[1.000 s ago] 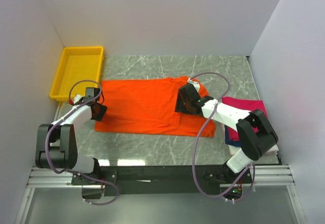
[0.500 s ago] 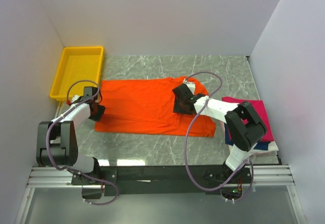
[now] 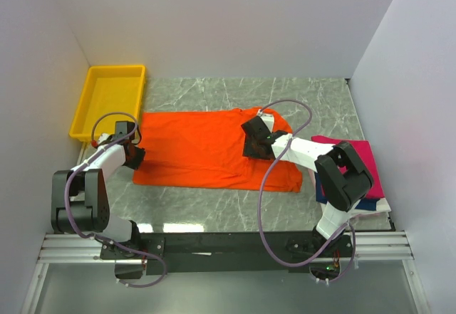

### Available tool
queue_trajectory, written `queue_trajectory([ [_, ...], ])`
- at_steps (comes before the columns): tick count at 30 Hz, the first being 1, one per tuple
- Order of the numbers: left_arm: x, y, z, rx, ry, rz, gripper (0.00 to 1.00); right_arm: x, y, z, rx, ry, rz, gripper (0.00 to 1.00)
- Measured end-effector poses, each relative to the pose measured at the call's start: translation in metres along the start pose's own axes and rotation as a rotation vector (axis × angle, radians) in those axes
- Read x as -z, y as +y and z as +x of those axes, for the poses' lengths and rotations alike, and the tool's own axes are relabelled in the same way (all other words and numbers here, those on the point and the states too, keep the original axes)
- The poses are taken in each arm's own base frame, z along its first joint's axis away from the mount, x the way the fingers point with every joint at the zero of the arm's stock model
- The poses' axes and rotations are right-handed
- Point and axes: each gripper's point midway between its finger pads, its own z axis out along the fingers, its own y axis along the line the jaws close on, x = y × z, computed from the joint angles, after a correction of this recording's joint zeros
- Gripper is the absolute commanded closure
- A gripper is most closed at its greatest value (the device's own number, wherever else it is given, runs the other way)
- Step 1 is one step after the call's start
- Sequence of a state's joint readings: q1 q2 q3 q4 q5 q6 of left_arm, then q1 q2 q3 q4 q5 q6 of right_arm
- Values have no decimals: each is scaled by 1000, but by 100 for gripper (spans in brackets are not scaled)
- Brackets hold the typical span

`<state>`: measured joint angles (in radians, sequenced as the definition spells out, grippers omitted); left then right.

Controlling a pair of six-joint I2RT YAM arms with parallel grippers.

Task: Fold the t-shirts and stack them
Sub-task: Fold the tshirt

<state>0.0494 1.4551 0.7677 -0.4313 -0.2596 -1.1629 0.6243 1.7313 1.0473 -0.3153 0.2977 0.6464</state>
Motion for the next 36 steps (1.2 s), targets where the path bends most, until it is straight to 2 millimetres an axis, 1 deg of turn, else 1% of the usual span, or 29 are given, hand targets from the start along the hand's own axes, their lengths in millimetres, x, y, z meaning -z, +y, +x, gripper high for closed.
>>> queue_trajectory([
  [5, 0, 0, 0, 1, 2, 1, 71, 0, -2, -1, -3, -7, 9, 40],
  [8, 0, 0, 0, -1, 5, 2, 72, 0, -2, -2, -2, -7, 14, 42],
  [13, 0, 1, -1, -10, 8, 2, 73, -2, 4, -8, -6, -15, 8, 46],
  [15, 0, 1, 0, -9, 10, 3, 77, -4, 4, -6, -7, -10, 12, 51],
  [16, 0, 1, 0, -10, 12, 4, 78, -6, 3, -5, -8, -5, 16, 56],
  [18, 0, 1, 0, -12, 14, 5, 82, -8, 2, -3, -8, 1, 20, 62],
  [19, 0, 1, 0, -12, 16, 6, 83, -8, 2, -2, -9, 2, 22, 69],
  [21, 0, 1, 0, -12, 19, 7, 83, -8, 2, -2, -9, 2, 22, 76],
  [22, 0, 1, 0, -13, 19, 7, 83, -8, 2, -2, -13, 2, 22, 85],
  [23, 0, 1, 0, -12, 19, 7, 84, -8, 2, -2, -11, 2, 23, 91],
  [25, 0, 1, 0, -11, 19, 6, 87, -8, 2, -2, -14, 1, 24, 100],
  [27, 0, 1, -1, -10, 21, 9, 92, -8, 1, -3, -20, -3, 29, 100],
  [28, 1, 1, -1, -10, 20, 11, 96, -8, 1, -4, -22, -5, 30, 100],
  [30, 3, 0, -3, -10, 19, 19, 99, -6, 0, -5, -29, -13, 32, 100],
  [33, 7, -3, -6, -11, 13, 35, 99, 2, -1, -13, -44, -40, 32, 100],
  [36, 11, -5, -7, -8, 11, 50, 99, 17, -1, -27, -65, -85, 23, 100],
])
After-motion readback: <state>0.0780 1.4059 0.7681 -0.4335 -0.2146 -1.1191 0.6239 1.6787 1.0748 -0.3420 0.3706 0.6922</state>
